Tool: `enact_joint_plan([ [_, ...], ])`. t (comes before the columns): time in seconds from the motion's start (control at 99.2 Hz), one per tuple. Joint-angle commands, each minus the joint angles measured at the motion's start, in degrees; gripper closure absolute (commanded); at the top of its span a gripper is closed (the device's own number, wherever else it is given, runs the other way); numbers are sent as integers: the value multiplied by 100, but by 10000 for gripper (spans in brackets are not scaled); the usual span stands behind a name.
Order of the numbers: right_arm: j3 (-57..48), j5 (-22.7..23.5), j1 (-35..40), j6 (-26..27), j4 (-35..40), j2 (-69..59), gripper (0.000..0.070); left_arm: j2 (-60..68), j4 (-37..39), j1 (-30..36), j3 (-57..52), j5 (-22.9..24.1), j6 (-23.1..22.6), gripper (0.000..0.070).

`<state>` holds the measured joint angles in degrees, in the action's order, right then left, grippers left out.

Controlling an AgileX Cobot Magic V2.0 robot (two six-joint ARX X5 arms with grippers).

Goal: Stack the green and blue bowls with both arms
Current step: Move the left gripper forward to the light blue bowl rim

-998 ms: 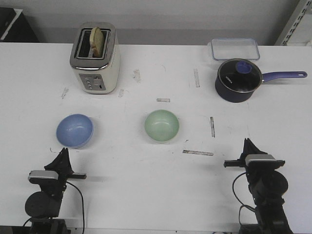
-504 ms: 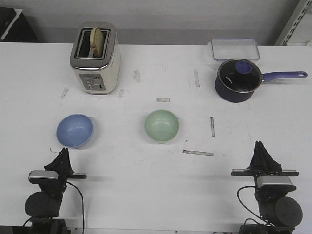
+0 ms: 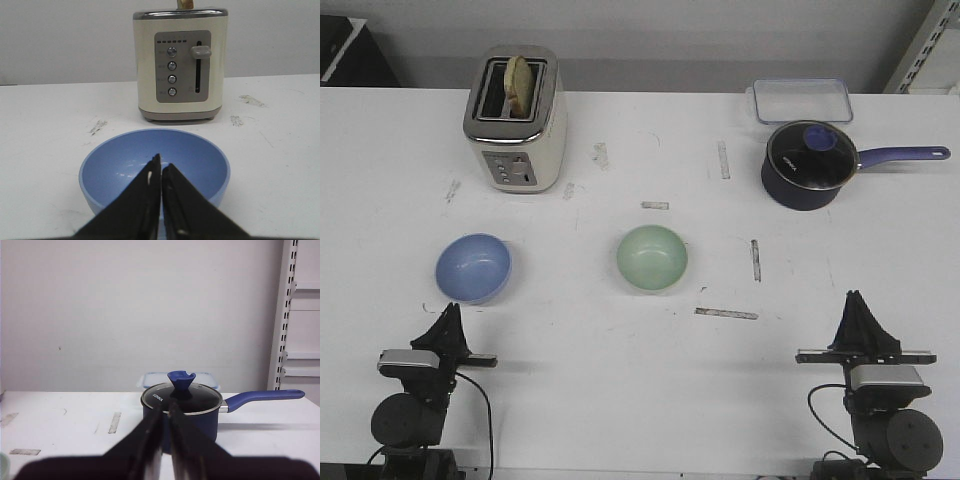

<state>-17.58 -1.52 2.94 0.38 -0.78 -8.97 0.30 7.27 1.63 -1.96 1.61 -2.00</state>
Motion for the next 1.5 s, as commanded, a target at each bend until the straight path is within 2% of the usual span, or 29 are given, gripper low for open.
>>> enact_joint_plan([
  [0.0,-42,2,4,-22,-76,2,691,-11,214,-2,120,13,125,697],
  [0.101,-42,2,4,-22,-74,2,691,2,221,-2,35,61,181,697],
  [0.202,-42,2,4,-22,-76,2,691,103,212,-2,-114,356,181,696],
  [0.474,-42,2,4,-24,-76,2,691,761,179,-2,-702,358,109,696],
  [0.827,-42,2,4,-24,-74,2,691,2402,81,-2,-1818,356,149,696],
  [0.998,-42,2,4,-22,-74,2,691,3357,-459,-2,-2590,354,245,696],
  [1.24,-42,2,4,-22,-74,2,691,4360,-772,-28,-3591,354,280,696],
  [1.381,-42,2,4,-24,-74,2,691,4844,-1414,-55,-4203,345,776,696],
  [1.492,-42,2,4,-22,-74,2,691,5276,-2159,-149,-4710,330,905,698],
])
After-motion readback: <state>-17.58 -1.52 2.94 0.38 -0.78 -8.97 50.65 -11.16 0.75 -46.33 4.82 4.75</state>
